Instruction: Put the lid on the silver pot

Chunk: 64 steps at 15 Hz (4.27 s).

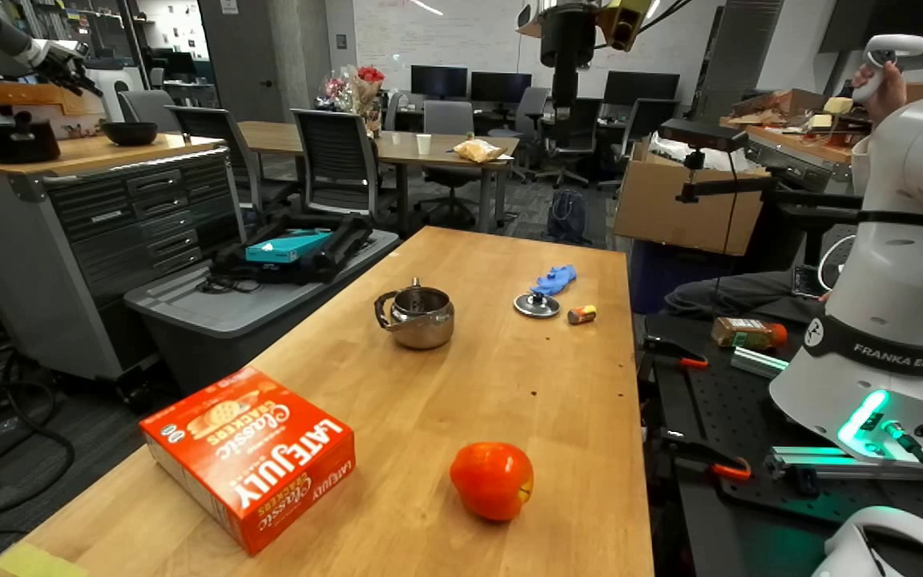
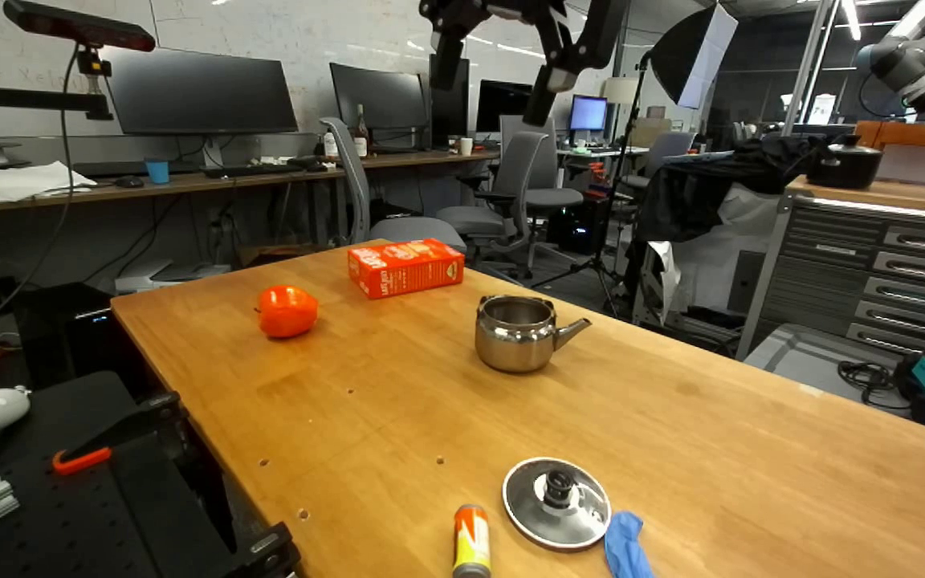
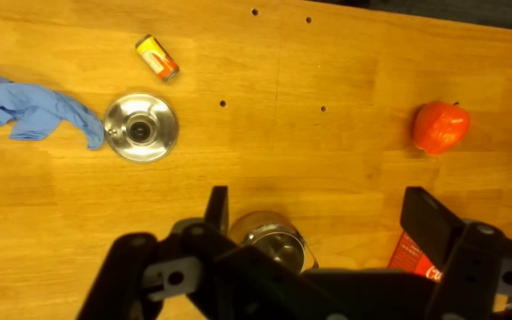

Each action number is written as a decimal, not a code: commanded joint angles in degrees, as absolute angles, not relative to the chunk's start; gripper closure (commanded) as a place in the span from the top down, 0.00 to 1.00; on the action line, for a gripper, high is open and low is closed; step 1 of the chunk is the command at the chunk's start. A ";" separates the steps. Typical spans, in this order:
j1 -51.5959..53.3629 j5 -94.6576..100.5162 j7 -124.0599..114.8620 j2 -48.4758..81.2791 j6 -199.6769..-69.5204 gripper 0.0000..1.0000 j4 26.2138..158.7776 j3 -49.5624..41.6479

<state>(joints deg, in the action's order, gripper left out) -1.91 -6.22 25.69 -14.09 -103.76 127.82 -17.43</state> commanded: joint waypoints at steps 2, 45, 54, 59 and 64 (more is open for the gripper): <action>-4.45 -7.74 26.17 -14.50 -108.18 1.00 129.41 -16.07; -15.40 -9.97 55.32 11.57 -130.63 1.00 130.09 -13.10; -17.03 -8.78 53.26 19.13 -129.25 1.00 124.23 -11.02; -17.35 -6.54 52.22 21.59 -129.44 1.00 123.33 -10.70; -17.17 -1.39 51.39 22.63 -129.55 1.00 124.76 -11.37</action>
